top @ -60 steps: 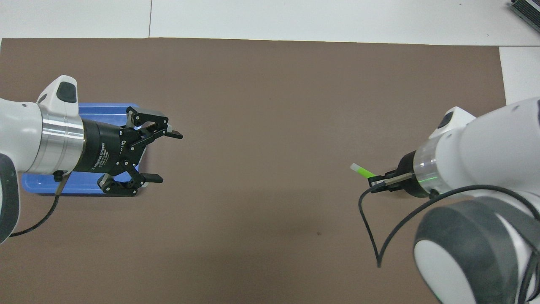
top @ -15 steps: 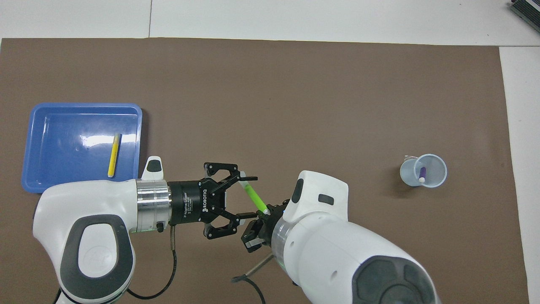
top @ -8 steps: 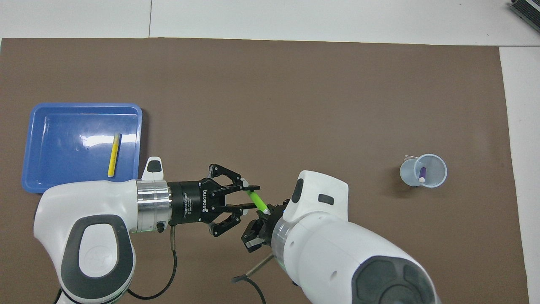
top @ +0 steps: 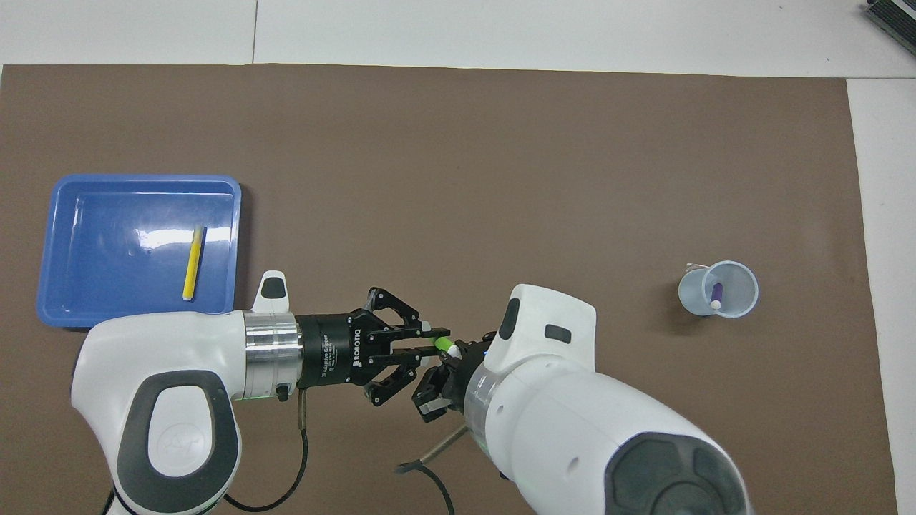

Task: Right arm passes pens to left for tray arrangement
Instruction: 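Close the left gripper on the green pen while the right gripper releases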

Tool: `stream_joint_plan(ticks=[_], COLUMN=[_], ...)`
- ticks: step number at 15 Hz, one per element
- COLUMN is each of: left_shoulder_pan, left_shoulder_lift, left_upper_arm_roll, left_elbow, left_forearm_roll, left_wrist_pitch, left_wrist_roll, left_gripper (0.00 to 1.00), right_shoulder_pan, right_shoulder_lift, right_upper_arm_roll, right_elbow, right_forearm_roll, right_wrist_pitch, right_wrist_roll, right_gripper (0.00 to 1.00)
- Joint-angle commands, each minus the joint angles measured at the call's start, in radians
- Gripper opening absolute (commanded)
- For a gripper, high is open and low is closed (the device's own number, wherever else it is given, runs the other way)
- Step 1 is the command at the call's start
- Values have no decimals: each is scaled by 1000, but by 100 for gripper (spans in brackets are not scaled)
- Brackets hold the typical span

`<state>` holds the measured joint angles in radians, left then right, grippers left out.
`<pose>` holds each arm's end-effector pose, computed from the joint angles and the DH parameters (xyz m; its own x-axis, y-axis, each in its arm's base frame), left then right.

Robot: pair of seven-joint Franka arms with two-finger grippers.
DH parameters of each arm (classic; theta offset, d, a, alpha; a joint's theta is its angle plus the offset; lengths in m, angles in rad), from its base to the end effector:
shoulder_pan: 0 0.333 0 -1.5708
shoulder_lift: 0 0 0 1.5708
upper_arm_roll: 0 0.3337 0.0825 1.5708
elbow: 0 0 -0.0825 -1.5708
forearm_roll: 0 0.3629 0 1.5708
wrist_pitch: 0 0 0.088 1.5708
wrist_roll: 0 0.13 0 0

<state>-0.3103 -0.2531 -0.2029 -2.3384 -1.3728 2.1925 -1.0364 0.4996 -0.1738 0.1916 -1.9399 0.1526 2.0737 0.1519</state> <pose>0.3870 -0.2847 0.4829 0.2182 0.4557 -0.8630 0.9759 -0.1049 0.1913 0.3891 0.3451 0.5879 0.8593 0.4310 0.2755 0.4831 -0.8608 -0.1599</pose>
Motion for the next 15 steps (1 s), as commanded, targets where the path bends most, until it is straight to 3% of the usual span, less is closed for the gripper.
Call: stream_joint_plan(ticks=[1, 3, 4, 5, 11, 15], left_shoulder_pan=[-23, -23, -23, -23, -13, 0], left_shoulder_lift=[-20, -20, -20, -20, -20, -17], left_upper_arm_roll=[8, 8, 8, 8, 8, 13], left_elbow=[-10, -10, -10, -10, -9, -3], left_forearm_roll=[-28, -28, -28, -28, -28, -8], left_wrist_pitch=[13, 12, 13, 12, -2, -37], left_wrist_roll=[19, 19, 19, 19, 21, 70], left_gripper=[0, 0, 0, 0, 0, 0], right_shoulder_pan=[-13, -16, -16, -19, -102, -266], right_shoulder_lift=[0, 0, 0, 2, -7, -10], right_upper_arm_roll=[9, 9, 9, 8, -1, -4], right_elbow=[-4, -4, -4, -4, 50, 72], right_forearm_roll=[-2, -1, -1, -1, -4, -5], right_wrist_pitch=[5, 5, 6, 6, -70, -168], right_wrist_roll=[-2, -2, -3, -14, -47, -167], right_gripper=[15, 49, 89, 100, 100, 100])
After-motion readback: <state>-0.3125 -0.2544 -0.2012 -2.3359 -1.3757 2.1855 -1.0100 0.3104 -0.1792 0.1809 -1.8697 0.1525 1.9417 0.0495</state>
